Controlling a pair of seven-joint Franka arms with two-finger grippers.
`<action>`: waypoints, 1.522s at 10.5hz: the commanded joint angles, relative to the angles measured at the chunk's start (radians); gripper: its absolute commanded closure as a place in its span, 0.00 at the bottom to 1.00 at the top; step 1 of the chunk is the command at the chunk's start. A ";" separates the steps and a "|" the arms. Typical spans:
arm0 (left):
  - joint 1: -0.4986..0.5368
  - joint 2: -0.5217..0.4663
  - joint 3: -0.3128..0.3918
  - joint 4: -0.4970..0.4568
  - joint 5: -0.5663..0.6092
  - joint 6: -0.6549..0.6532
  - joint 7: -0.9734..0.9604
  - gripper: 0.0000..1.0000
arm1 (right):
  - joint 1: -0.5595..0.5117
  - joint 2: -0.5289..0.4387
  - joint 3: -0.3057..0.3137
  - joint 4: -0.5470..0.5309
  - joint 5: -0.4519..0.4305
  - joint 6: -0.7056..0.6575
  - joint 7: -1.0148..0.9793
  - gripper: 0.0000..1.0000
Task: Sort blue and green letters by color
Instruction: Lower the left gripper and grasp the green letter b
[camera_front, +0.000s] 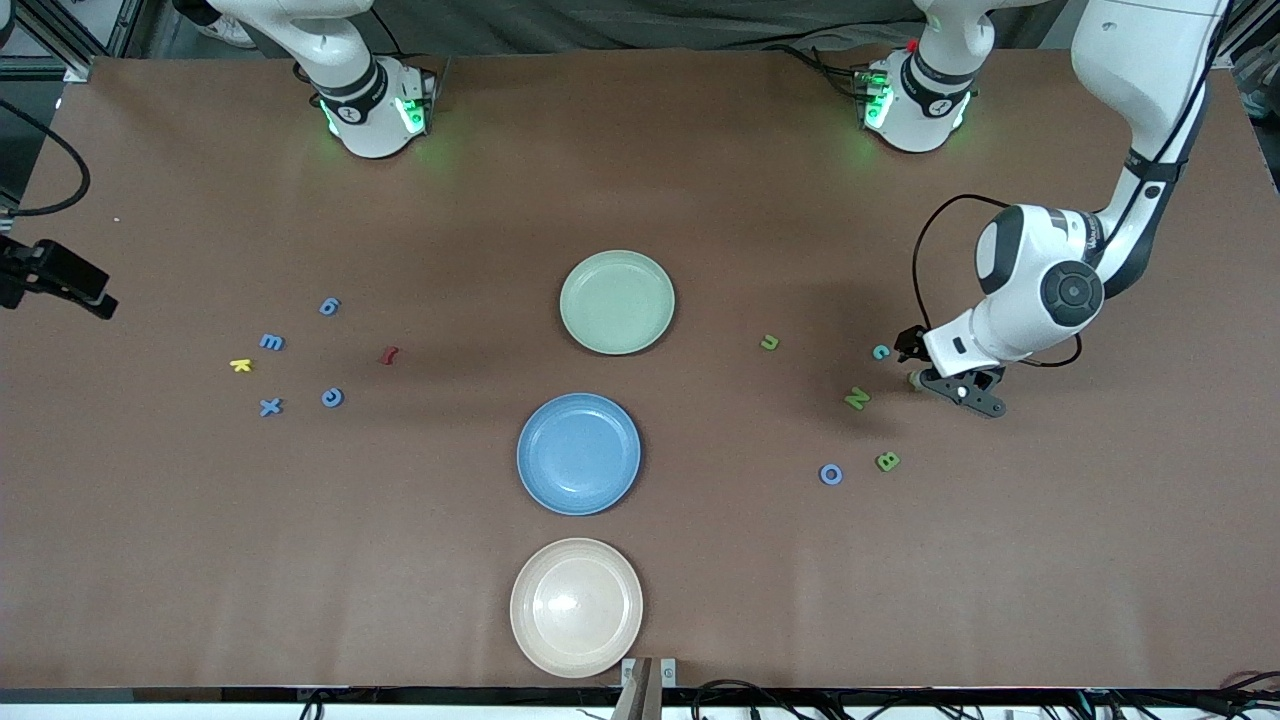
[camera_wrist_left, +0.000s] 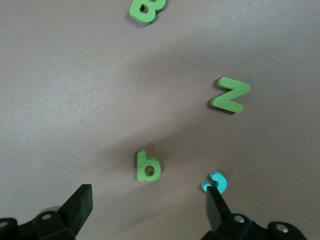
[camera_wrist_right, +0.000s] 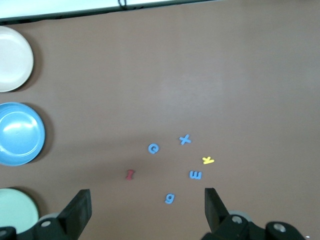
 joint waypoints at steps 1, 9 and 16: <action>0.002 0.036 0.013 0.009 0.049 0.042 0.010 0.00 | 0.002 -0.006 -0.004 0.002 0.059 -0.023 -0.025 0.00; -0.001 0.096 0.040 0.011 0.112 0.087 -0.026 0.17 | 0.011 -0.003 -0.007 -0.005 0.057 -0.113 -0.023 0.00; -0.031 0.111 0.044 0.008 0.117 0.087 -0.082 0.21 | 0.014 -0.009 -0.005 -0.004 0.053 -0.135 -0.015 0.00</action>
